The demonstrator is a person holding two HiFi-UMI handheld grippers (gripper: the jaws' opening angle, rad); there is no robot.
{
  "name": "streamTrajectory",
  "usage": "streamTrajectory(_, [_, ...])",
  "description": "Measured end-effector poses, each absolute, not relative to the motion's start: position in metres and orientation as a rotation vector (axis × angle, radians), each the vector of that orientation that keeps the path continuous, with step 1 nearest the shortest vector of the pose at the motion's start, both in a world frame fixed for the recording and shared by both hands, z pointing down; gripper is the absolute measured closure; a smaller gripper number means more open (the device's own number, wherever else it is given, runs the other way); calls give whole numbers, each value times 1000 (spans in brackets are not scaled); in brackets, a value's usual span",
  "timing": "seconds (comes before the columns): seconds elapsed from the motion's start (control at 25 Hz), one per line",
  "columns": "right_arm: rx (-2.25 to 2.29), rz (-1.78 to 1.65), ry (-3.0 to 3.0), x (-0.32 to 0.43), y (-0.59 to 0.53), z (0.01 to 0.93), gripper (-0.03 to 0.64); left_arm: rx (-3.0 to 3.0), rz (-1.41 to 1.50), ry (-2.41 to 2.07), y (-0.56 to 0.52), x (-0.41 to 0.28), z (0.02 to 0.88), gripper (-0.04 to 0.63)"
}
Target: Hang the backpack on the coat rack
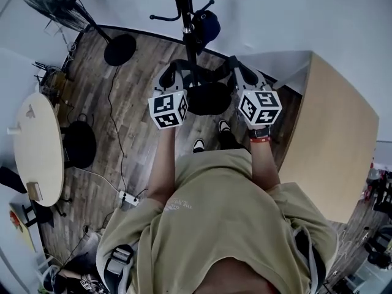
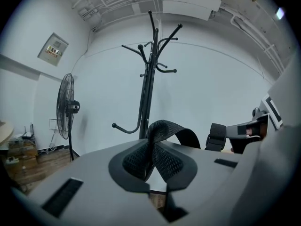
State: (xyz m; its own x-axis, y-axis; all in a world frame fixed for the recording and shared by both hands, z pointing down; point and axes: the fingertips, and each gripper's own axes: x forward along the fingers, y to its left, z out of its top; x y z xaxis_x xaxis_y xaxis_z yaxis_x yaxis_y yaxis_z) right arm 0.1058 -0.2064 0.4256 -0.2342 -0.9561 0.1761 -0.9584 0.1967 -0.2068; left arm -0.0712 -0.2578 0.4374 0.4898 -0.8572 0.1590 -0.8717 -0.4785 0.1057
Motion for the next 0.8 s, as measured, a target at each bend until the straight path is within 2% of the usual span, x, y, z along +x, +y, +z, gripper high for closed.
streamTrajectory(0.32, [1788,463,-2524,103,-253,425,598,2498,148,-1598,-273,-59,437,565])
streamTrajectory(0.8, [1783,428,-2612,123,-312,394,598,2359,110,-1776,-311,-106,419,565])
